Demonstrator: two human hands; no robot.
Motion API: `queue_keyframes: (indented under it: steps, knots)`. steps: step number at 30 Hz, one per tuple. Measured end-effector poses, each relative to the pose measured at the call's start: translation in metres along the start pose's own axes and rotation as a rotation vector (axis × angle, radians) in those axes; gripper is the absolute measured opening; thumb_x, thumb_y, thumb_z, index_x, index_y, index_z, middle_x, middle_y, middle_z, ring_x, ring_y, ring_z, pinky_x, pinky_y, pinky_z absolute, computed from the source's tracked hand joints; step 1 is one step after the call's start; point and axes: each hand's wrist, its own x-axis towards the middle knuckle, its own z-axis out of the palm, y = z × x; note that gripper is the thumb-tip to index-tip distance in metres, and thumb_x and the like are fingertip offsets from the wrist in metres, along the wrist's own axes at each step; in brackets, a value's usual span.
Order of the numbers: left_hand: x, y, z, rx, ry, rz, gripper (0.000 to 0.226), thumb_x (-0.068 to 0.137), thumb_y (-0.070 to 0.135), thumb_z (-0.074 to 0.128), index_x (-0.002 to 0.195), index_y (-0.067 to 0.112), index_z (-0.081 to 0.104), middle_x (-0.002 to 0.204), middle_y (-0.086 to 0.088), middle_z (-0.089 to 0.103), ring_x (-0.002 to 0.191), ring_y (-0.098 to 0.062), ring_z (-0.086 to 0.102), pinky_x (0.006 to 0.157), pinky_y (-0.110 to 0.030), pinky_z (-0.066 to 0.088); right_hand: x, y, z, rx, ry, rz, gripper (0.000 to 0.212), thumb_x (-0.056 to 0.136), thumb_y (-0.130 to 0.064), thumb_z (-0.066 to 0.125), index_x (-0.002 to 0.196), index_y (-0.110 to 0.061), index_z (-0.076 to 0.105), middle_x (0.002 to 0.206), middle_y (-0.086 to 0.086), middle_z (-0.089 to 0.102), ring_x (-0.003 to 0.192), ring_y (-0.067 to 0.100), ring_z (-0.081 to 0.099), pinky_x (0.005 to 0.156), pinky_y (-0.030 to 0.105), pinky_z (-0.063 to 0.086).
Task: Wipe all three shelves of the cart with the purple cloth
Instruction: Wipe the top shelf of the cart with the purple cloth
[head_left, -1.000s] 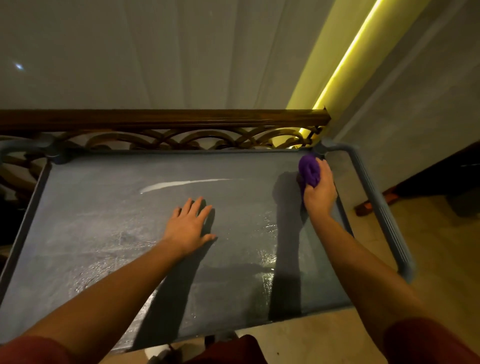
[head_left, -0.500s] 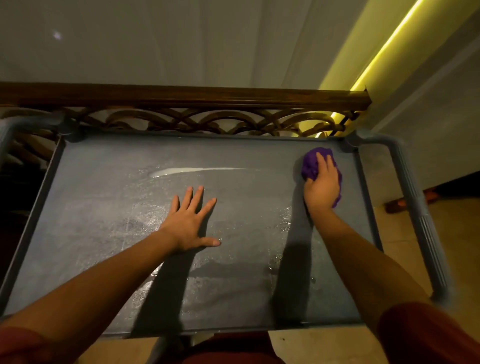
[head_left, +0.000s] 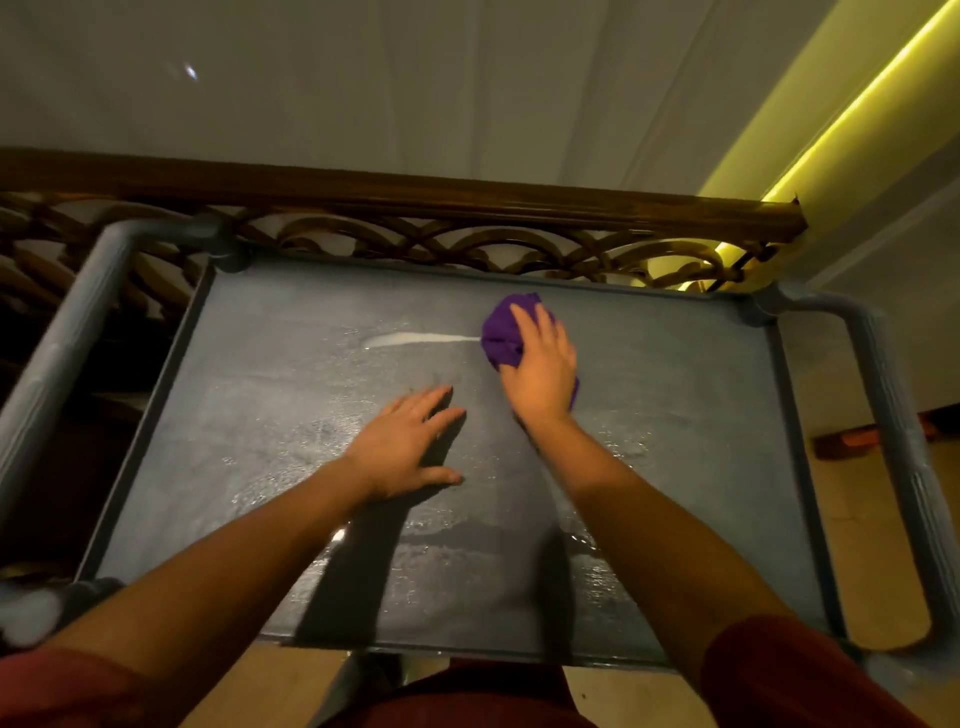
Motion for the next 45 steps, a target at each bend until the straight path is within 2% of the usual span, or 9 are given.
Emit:
queue_keyframes:
  steps: [3, 8, 14, 20, 24, 27, 31, 40, 45]
  knots:
    - [-0.051, -0.054, -0.006, 0.096, 0.158, -0.131, 0.100, 0.077, 0.090, 0.019, 0.150, 0.024, 0.039, 0.163, -0.010, 0.028, 0.148, -0.032, 0.029, 0.119, -0.050, 0.025, 0.002, 0.015, -0.006, -0.080, 0.034, 0.009, 0.078, 0.088, -0.034, 0.069, 0.155, -0.034, 0.029, 0.165, 0.007, 0.029, 0.153, 0.036, 0.019, 0.124, 0.055, 0.014]
    - [-0.108, -0.129, 0.010, 0.112, 0.004, -0.519, 0.129, 0.062, 0.102, 0.025, 0.160, 0.023, -0.004, 0.168, -0.015, -0.012, 0.153, -0.038, -0.016, 0.118, -0.065, -0.003, 0.002, -0.018, 0.013, 0.094, 0.130, 0.121, 0.073, 0.091, -0.012, 0.066, 0.155, -0.028, 0.034, 0.165, 0.007, 0.030, 0.154, 0.031, 0.018, 0.126, 0.049, 0.012]
    - [-0.117, -0.147, 0.038, 0.037, 0.049, -0.486, 0.125, 0.065, 0.102, 0.006, 0.158, 0.022, -0.016, 0.161, -0.018, -0.030, 0.147, -0.038, -0.031, 0.116, -0.068, -0.012, -0.004, -0.096, 0.049, 0.214, 0.208, 0.287, 0.069, 0.089, -0.002, 0.062, 0.152, -0.025, 0.043, 0.164, 0.005, 0.032, 0.152, 0.027, 0.028, 0.121, 0.045, 0.029]
    - [-0.117, -0.149, 0.039, 0.044, 0.055, -0.489, 0.122, 0.068, 0.100, 0.006, 0.158, 0.021, -0.016, 0.160, -0.019, -0.031, 0.147, -0.040, -0.030, 0.114, -0.067, -0.014, -0.048, -0.203, 0.104, 0.167, 0.052, -0.025, 0.068, 0.087, -0.001, 0.061, 0.148, -0.030, 0.049, 0.161, 0.004, 0.039, 0.146, 0.029, 0.039, 0.113, 0.043, 0.041]
    - [-0.125, -0.148, 0.025, -0.047, 0.046, -0.441, 0.121, 0.066, 0.100, 0.013, 0.159, 0.027, -0.010, 0.163, -0.011, -0.028, 0.147, -0.037, -0.030, 0.116, -0.064, -0.013, -0.022, -0.169, 0.069, 0.355, 0.051, 0.011, 0.069, 0.081, 0.002, 0.053, 0.139, -0.036, 0.059, 0.152, -0.003, 0.053, 0.131, 0.028, 0.057, 0.106, 0.037, 0.045]
    - [-0.146, -0.151, 0.026, -0.012, 0.096, -0.442, 0.119, 0.065, 0.102, 0.013, 0.159, 0.032, -0.010, 0.165, -0.008, -0.025, 0.148, -0.037, -0.028, 0.116, -0.065, -0.012, 0.004, -0.126, 0.038, 0.375, 0.205, 0.146, 0.075, 0.080, 0.009, 0.050, 0.144, -0.029, 0.054, 0.155, 0.000, 0.048, 0.141, 0.025, 0.046, 0.118, 0.038, 0.035]
    - [-0.170, -0.161, 0.040, 0.032, 0.049, -0.521, 0.121, 0.067, 0.100, 0.010, 0.156, 0.025, -0.020, 0.161, -0.014, -0.032, 0.146, -0.041, -0.031, 0.120, -0.063, -0.008, 0.002, -0.137, 0.060, 0.363, 0.174, 0.247, 0.071, 0.089, 0.005, 0.051, 0.152, -0.027, 0.044, 0.160, 0.003, 0.040, 0.146, 0.025, 0.040, 0.118, 0.038, 0.034]
    - [-0.172, -0.161, 0.038, -0.008, 0.050, -0.508, 0.121, 0.073, 0.098, 0.016, 0.157, 0.019, -0.019, 0.161, -0.015, -0.032, 0.145, -0.039, -0.035, 0.119, -0.061, -0.014, -0.068, -0.264, 0.131, 0.343, -0.076, -0.210, 0.064, 0.087, 0.006, 0.061, 0.139, -0.031, 0.059, 0.154, -0.002, 0.050, 0.145, 0.022, 0.042, 0.110, 0.040, 0.043]
    - [-0.199, -0.143, 0.033, -0.102, 0.083, -0.530, 0.119, 0.082, 0.080, 0.048, 0.159, 0.009, -0.008, 0.164, -0.016, -0.023, 0.151, -0.038, -0.020, 0.125, -0.052, -0.001, -0.069, -0.249, 0.115, 0.345, -0.246, -0.348, 0.061, 0.093, -0.042, 0.060, 0.150, -0.040, 0.039, 0.162, -0.004, 0.036, 0.150, 0.020, 0.031, 0.117, 0.041, 0.032]
